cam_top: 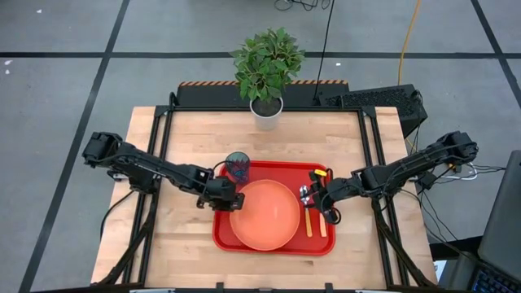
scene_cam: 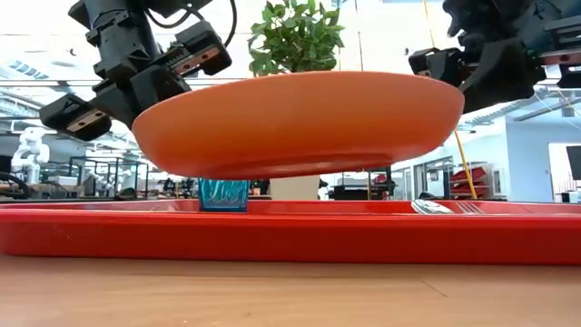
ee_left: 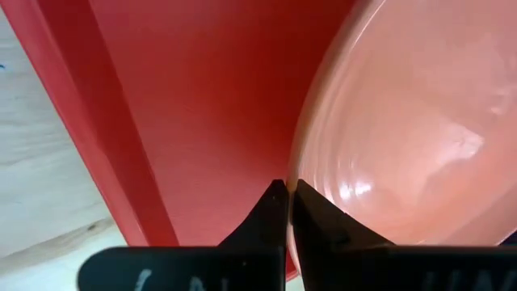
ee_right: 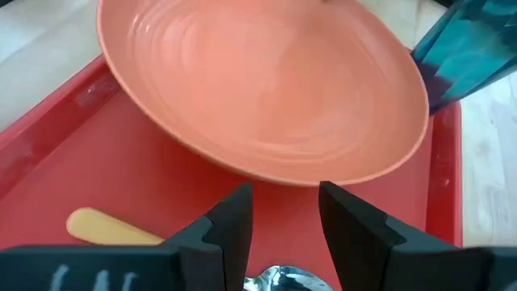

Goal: Pick and place plate/cup/fork/spoon on tray
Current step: Put the orange plate on the red tray

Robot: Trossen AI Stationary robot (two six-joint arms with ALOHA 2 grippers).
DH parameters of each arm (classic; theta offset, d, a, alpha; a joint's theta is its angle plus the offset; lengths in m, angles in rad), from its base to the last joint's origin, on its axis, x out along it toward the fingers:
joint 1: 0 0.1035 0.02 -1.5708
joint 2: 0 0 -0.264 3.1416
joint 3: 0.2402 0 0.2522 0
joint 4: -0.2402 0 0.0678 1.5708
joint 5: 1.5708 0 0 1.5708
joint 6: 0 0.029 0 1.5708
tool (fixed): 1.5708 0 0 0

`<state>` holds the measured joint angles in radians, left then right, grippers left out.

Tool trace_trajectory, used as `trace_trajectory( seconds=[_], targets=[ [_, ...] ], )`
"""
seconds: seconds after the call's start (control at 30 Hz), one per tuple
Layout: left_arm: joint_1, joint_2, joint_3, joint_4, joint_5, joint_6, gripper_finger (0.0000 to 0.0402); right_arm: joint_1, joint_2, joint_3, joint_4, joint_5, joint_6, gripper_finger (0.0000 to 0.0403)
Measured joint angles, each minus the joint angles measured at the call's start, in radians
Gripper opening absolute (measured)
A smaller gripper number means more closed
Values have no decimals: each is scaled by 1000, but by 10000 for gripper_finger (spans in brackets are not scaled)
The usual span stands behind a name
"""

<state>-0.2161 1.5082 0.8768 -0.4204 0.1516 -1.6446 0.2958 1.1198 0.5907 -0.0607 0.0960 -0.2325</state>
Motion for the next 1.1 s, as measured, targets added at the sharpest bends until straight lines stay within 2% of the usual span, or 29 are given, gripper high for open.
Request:
trace_trajectory(
  seconds=[0.33,0.63,1.1],
  targets=[
    [0,0,0,3,5,-17,6,0,0,0,-27,2,1,134],
    [0,0,0,7,6,-7,41,0,0,0,-18,3,3,134],
    [0,-1,0,49,8,45,46,0,0,0,-18,3,3,134]
  ],
)
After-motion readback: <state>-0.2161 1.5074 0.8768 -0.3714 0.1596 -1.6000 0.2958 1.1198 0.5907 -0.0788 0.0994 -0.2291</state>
